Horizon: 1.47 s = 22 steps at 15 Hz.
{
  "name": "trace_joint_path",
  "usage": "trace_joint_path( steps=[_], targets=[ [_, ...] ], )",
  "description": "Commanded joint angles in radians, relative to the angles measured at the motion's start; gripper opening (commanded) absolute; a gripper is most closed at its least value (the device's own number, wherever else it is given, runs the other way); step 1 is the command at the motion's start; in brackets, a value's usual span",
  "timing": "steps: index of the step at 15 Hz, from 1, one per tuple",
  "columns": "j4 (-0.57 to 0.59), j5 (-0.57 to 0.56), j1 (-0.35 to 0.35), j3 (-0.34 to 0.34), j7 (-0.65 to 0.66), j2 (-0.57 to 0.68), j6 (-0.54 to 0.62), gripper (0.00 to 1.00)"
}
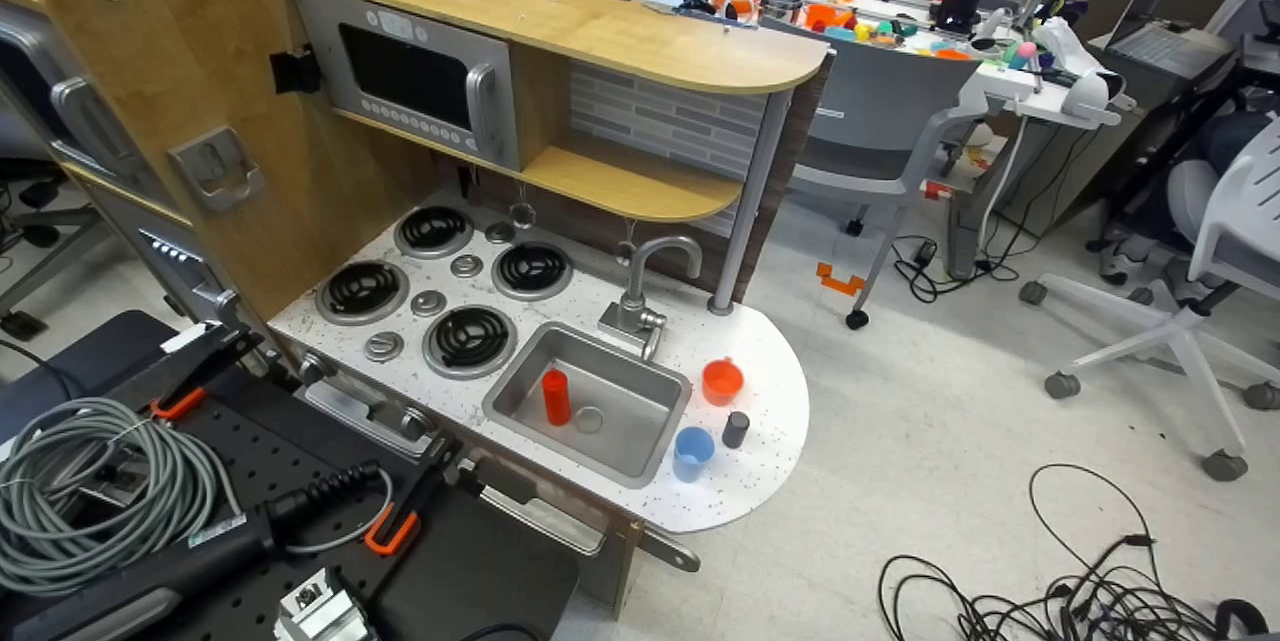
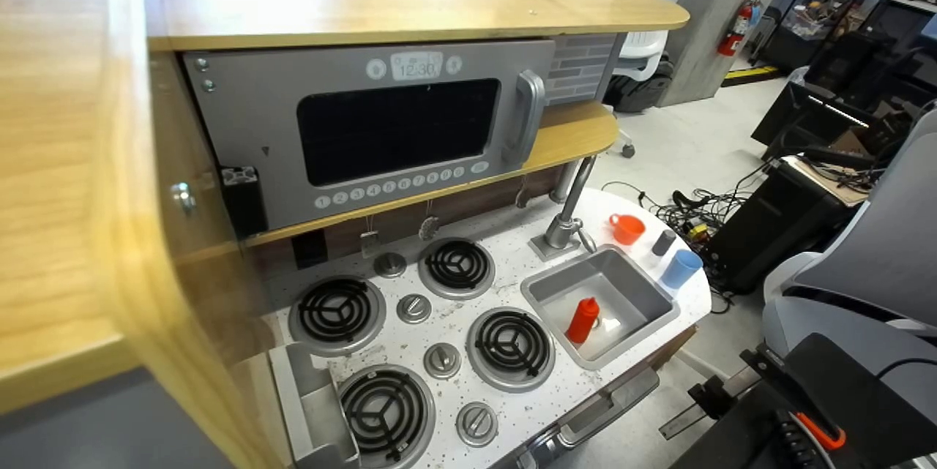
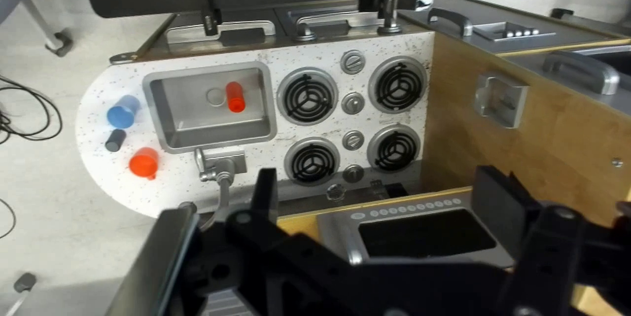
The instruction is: Place the light blue cup in the sink
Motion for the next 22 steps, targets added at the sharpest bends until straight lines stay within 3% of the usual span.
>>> trace_joint_path(
  steps=[1,5,9,15,22],
  targets=[
    [-0.024,-0.07,-0.006,-0.025,-0.105,0.179,0.199,1.0],
    [-0.043,-0.178,-0.031,-0.046,-0.183,0.426,0.451,1.0],
    [0.017,-0.254,-0.072,-0.073,-0.247,0.703,0.627,1.0],
    [0.2,-0.155,-0.176,-0.1,-0.365,1.071,0.671,1.0],
    [0.404,-0.222,-0.276,-0.085,-0.329,1.38,0.706,1.0]
  ],
)
